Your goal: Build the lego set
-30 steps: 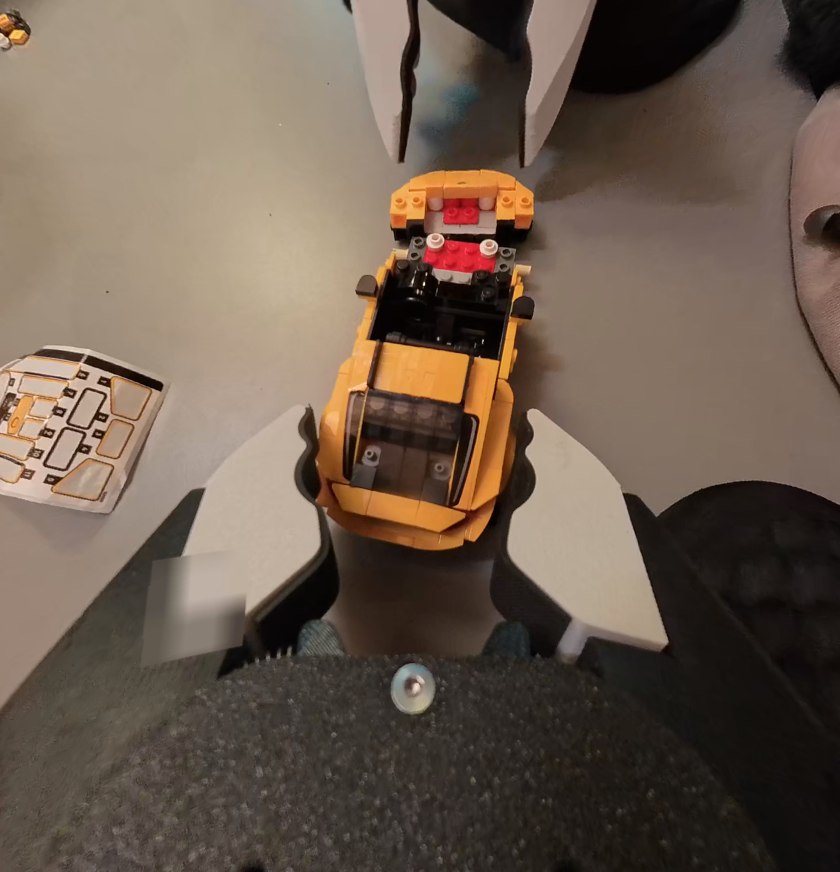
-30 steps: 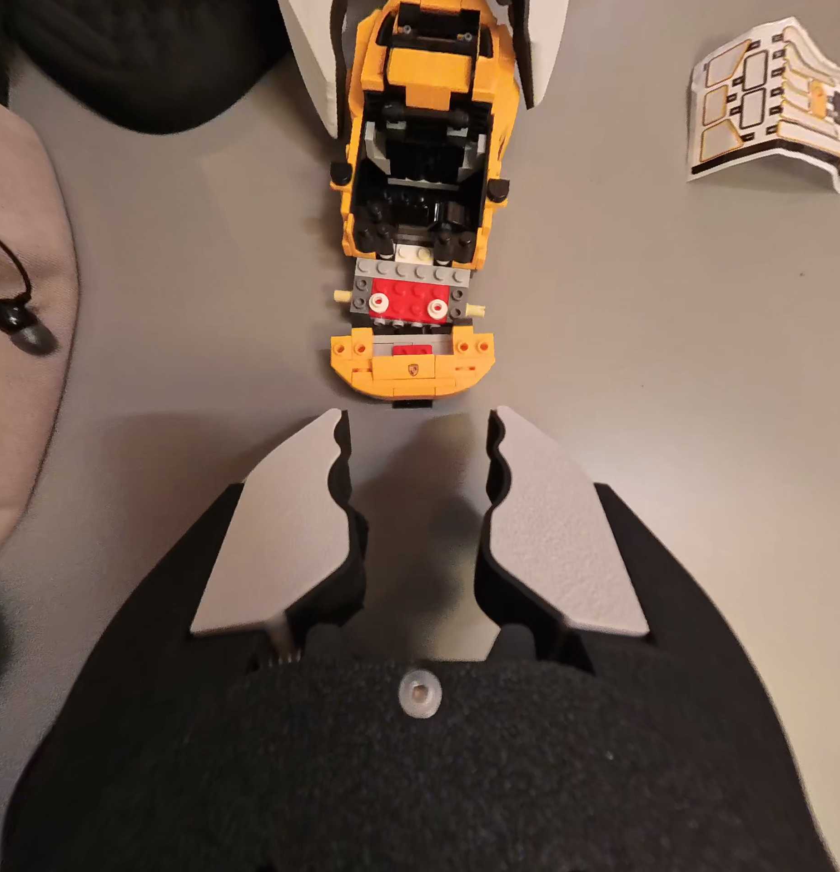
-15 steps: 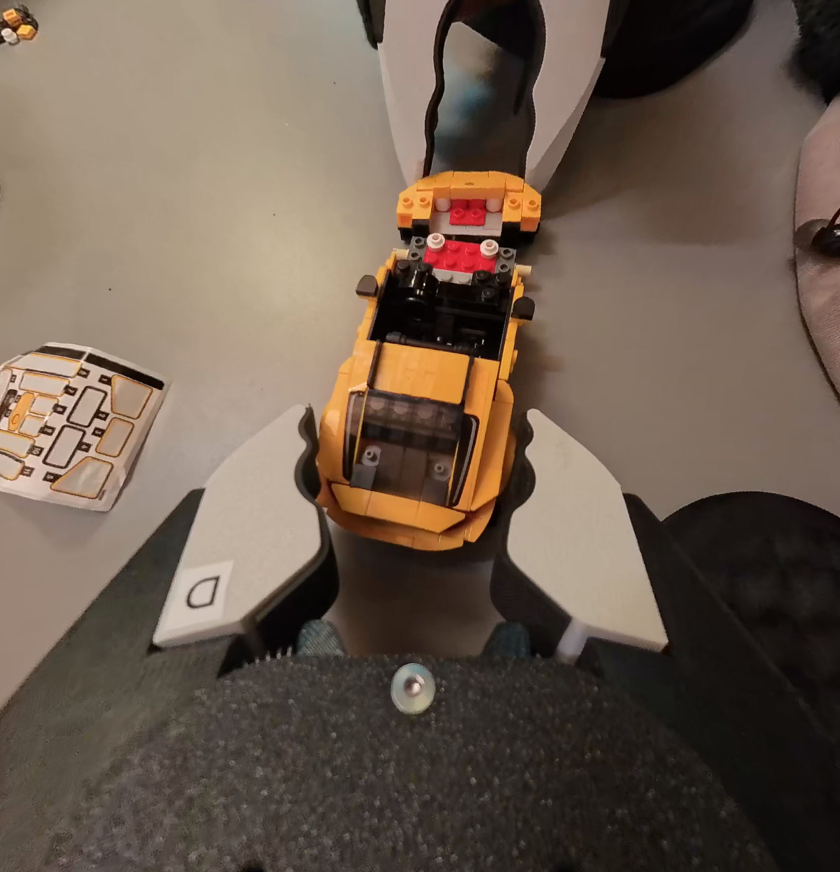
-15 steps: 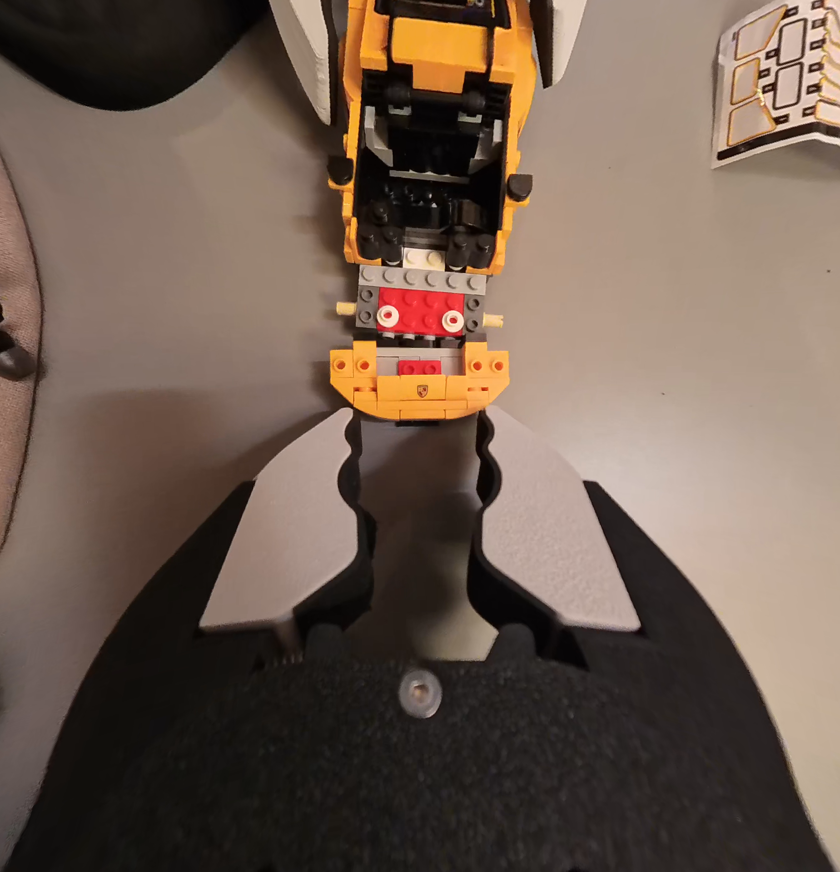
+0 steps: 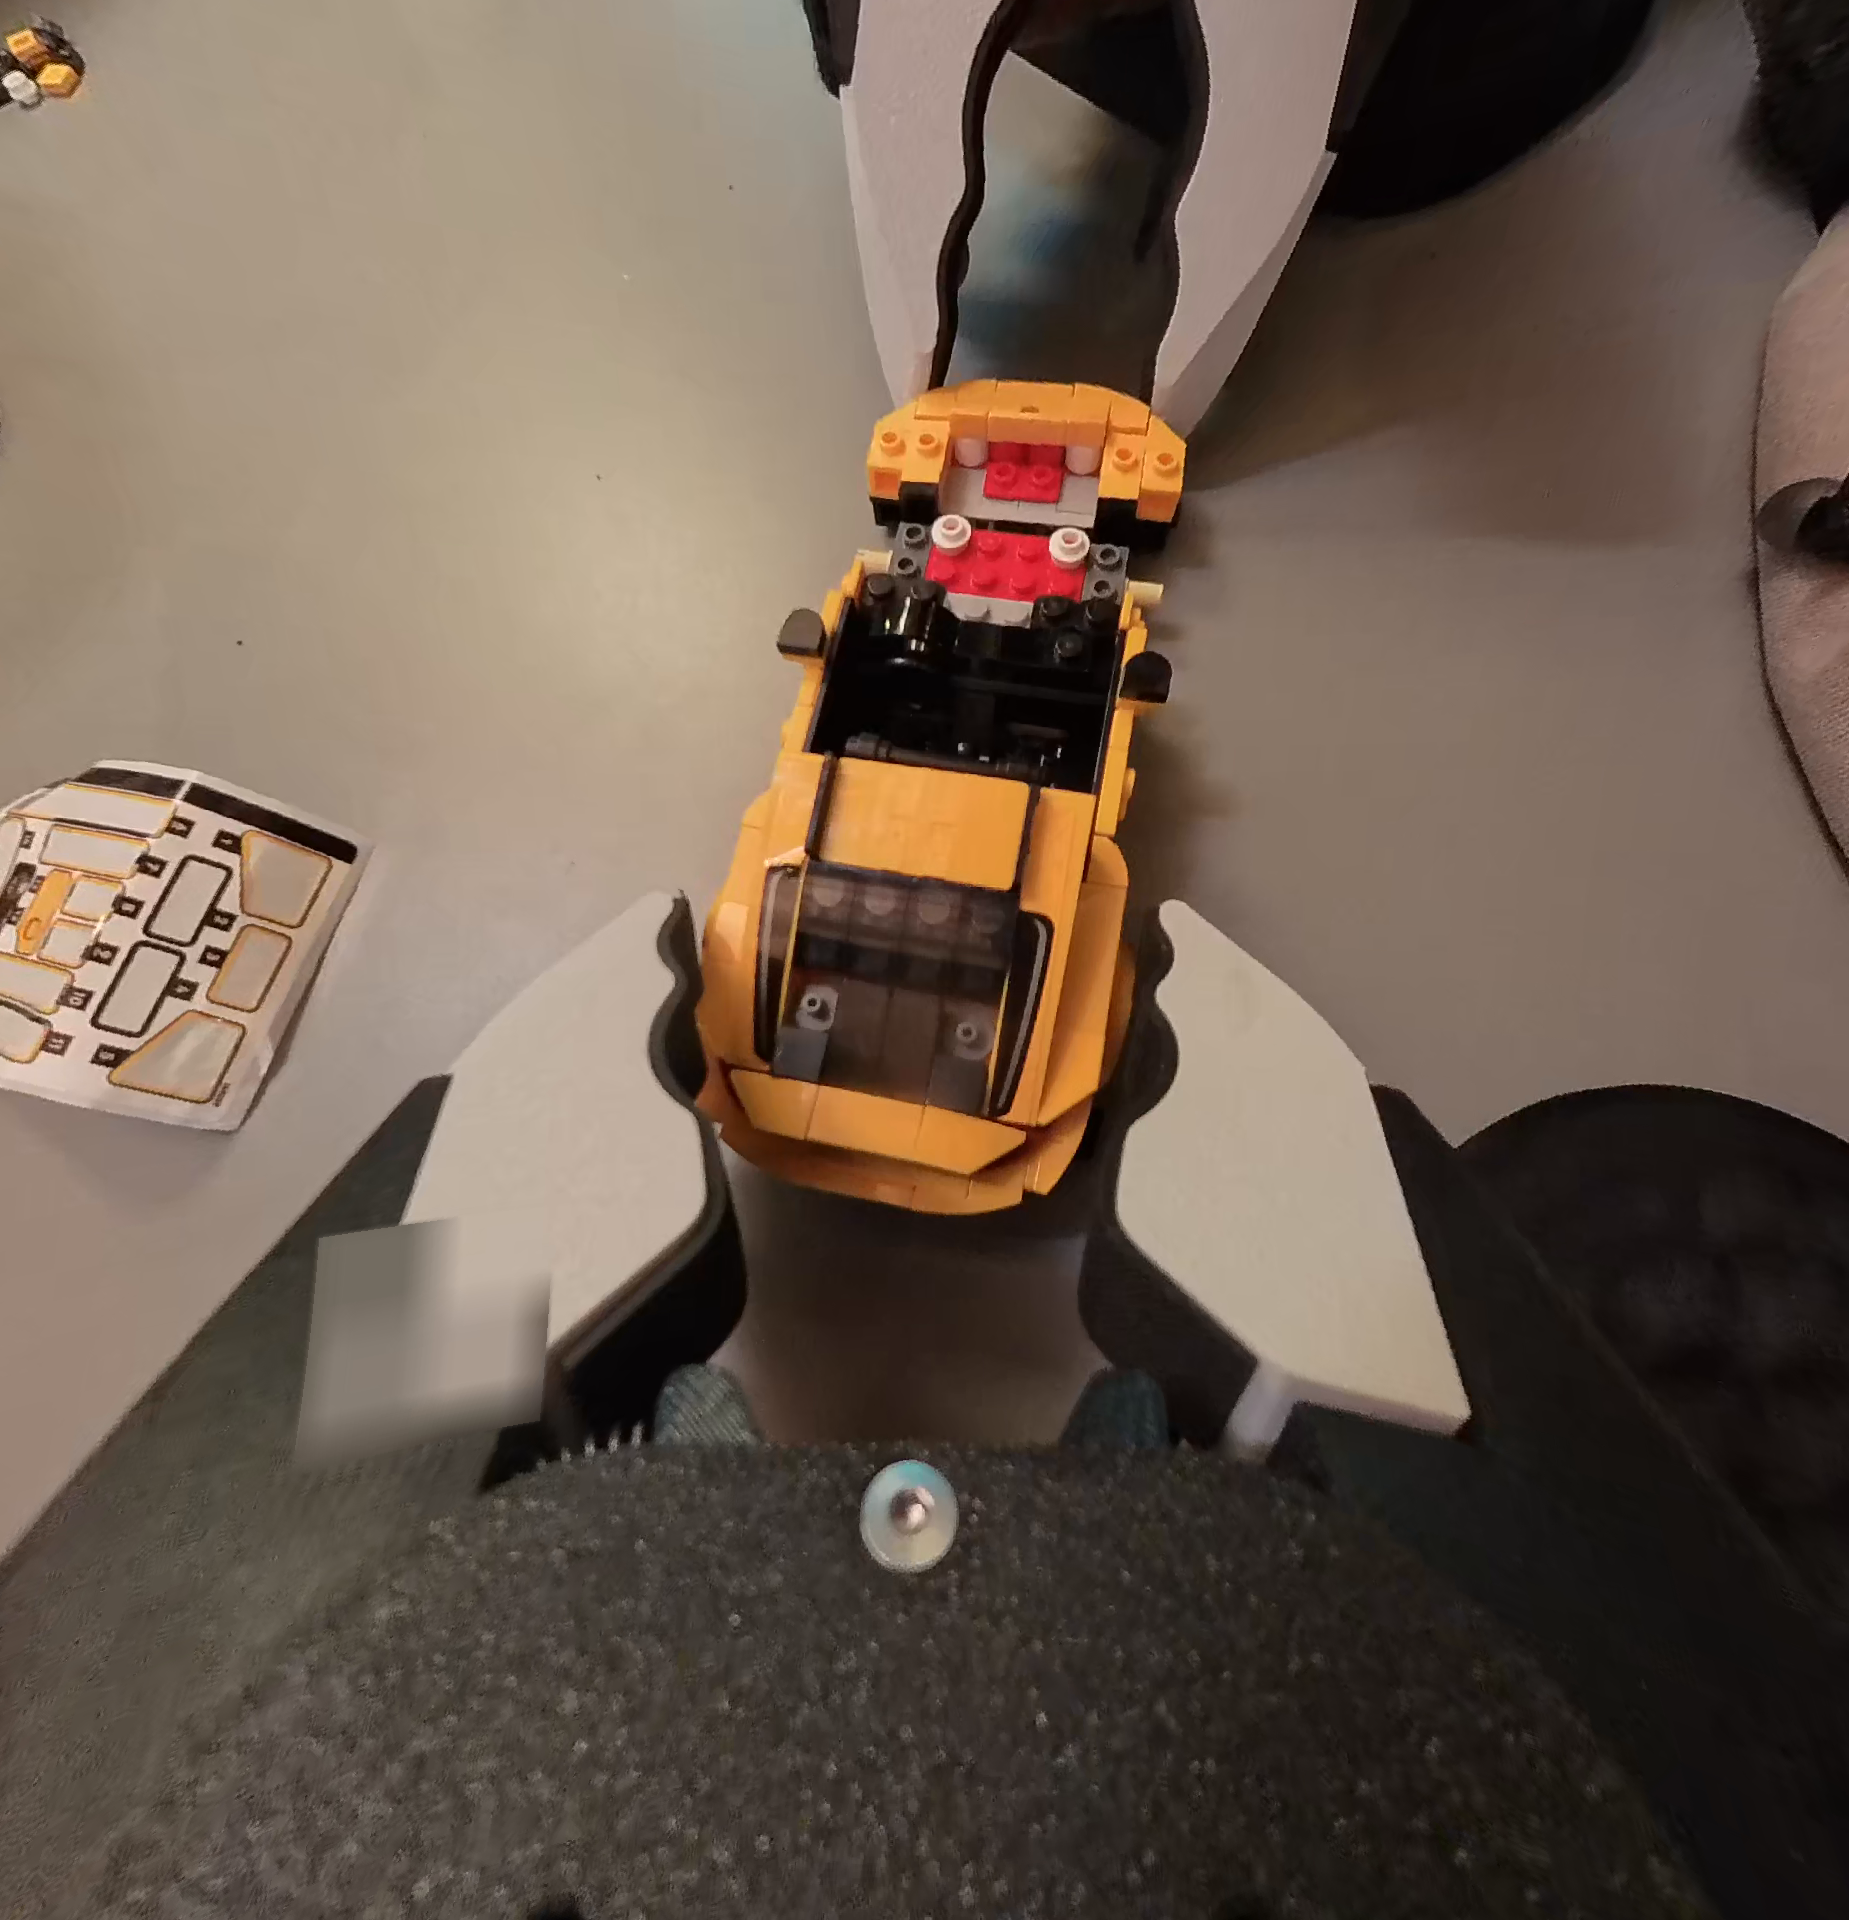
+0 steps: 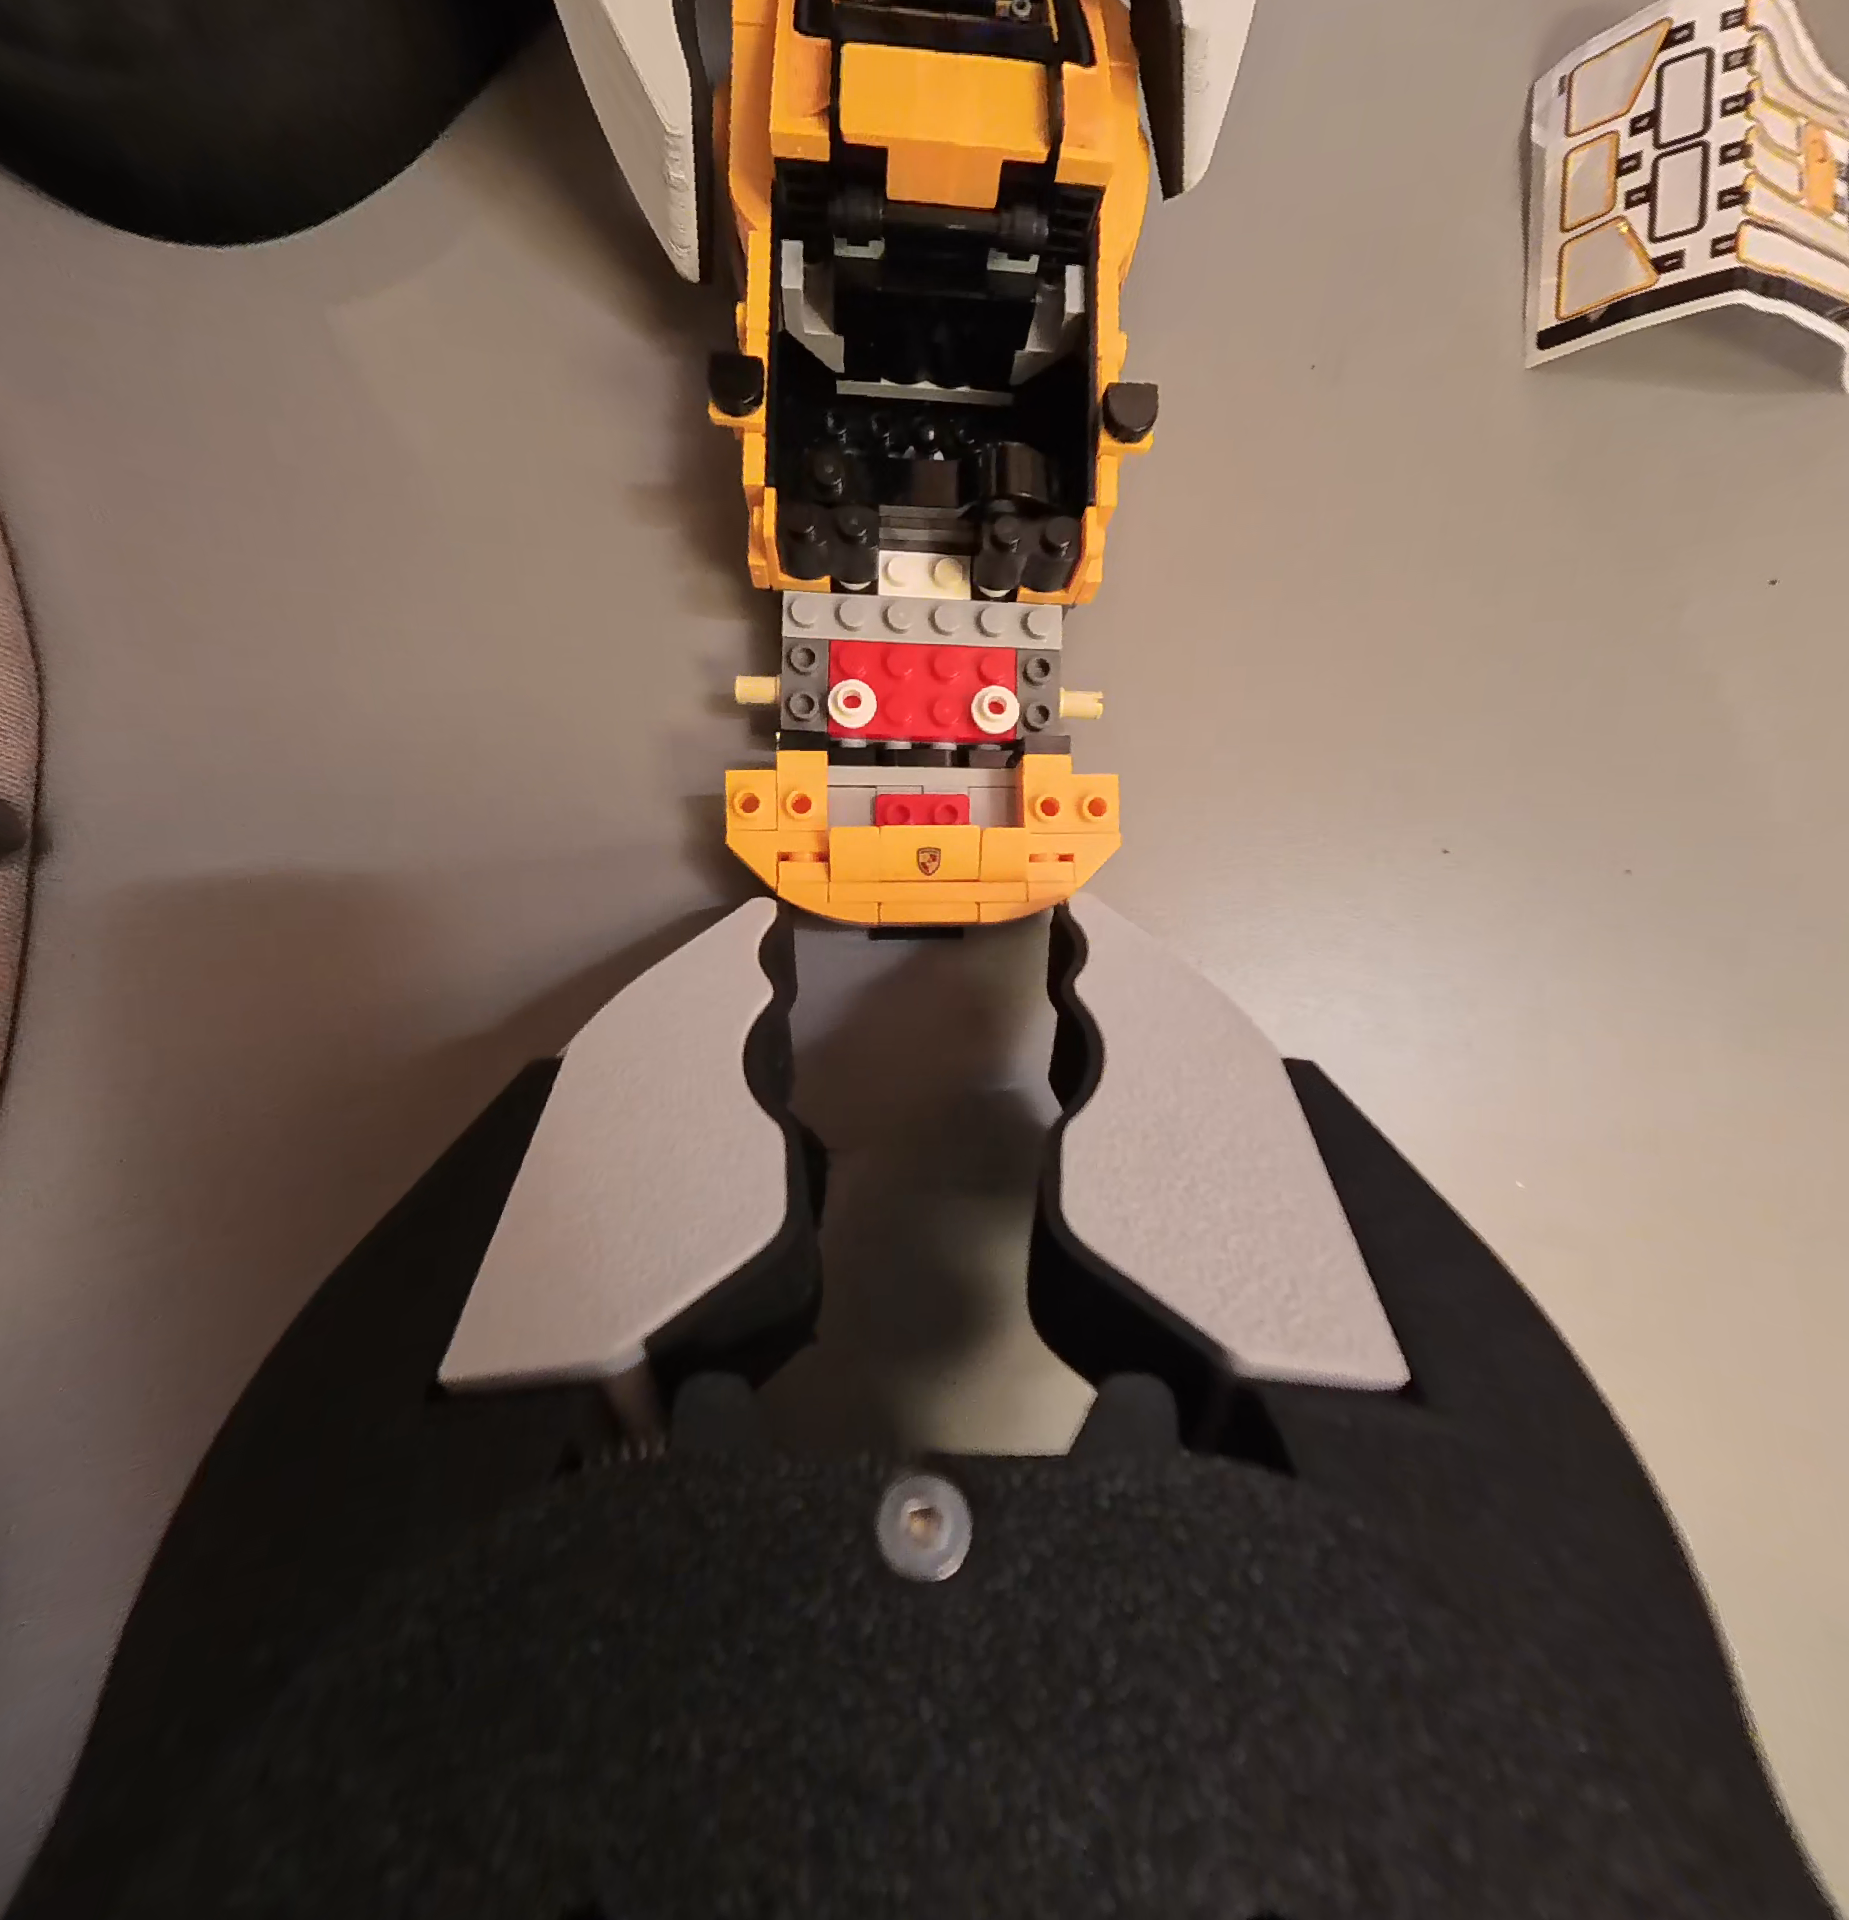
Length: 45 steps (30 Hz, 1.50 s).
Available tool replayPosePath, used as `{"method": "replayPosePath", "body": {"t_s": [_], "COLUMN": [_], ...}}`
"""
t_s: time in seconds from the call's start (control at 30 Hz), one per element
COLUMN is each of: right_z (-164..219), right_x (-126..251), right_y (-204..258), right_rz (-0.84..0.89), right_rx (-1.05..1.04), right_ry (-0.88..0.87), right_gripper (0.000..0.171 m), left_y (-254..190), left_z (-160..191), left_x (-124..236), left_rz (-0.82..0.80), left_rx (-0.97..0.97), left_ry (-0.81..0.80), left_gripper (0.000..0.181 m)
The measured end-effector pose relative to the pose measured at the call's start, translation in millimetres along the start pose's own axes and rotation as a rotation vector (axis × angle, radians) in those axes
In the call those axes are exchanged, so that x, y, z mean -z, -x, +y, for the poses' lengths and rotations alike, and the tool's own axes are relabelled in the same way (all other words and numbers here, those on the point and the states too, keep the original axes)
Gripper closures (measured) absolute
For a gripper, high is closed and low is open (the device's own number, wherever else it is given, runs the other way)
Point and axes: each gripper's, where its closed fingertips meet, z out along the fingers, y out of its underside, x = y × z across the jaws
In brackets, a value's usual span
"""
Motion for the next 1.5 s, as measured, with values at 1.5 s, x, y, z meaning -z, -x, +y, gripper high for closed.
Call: {"method": "replayPosePath", "body": {"t_s": [1.5], "right_z": [-2.4], "right_x": [-1.7], "right_y": [3.3], "right_rz": [-0.028], "right_rx": [0.011], "right_ry": [-0.011], "right_gripper": [0.123], "left_y": [-3.6], "left_z": [-3.3], "left_x": [0.2], "left_rz": [0.015], "left_rx": [-0.027], "left_ry": [-0.005], "left_gripper": [0.104]}}
